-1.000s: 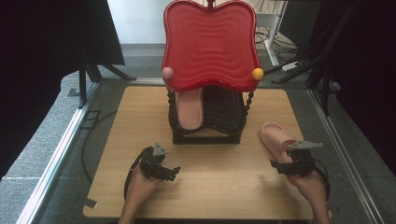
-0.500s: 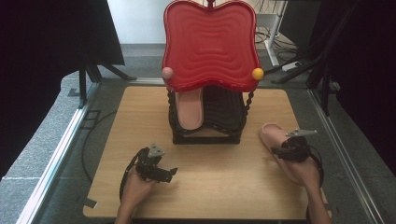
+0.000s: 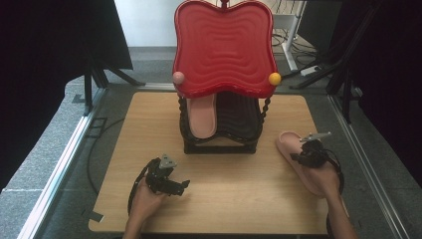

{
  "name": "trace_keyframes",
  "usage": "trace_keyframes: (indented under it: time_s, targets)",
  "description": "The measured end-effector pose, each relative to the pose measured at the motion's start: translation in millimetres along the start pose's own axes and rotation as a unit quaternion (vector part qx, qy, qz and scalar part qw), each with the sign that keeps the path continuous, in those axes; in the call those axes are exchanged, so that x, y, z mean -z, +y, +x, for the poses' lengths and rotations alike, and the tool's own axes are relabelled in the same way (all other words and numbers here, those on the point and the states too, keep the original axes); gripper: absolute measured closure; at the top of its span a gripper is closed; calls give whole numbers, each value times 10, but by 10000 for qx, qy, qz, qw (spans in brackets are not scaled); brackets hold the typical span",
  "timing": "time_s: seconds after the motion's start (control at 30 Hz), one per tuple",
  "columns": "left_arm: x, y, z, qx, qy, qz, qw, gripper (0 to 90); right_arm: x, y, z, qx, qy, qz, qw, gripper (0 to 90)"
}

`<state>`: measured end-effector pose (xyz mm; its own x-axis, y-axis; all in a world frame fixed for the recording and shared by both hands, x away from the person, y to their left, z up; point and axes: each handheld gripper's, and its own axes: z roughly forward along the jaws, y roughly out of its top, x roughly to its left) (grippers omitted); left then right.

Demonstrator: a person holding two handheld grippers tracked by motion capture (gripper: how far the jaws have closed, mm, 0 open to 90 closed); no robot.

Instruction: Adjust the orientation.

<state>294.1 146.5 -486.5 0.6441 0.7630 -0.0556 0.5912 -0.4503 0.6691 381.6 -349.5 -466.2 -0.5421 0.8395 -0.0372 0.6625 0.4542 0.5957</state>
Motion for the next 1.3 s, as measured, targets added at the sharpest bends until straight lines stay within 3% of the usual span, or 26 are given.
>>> trace_keyframes:
  time_s: [0.27, 0.57, 0.9, 1.3]
  targets:
    - [2, 3, -9, -45, 0, 1, 10000, 19, 187, -22, 65, 205, -24, -220, 9995, 812]
    - [15, 4, -15, -80, 6, -2, 10000, 19, 501, -64, 323, 591, 75, -453, 9972, 808]
    - [43, -1, -14, -110, 52, -41, 9999, 13, 755, -95, 683, 1060, 325, -700, 9914, 805]
    - [40, -3, -17, -117, 61, -32, 9999, 12, 829, -36, 1043, 1357, 646, -895, 9846, 804]
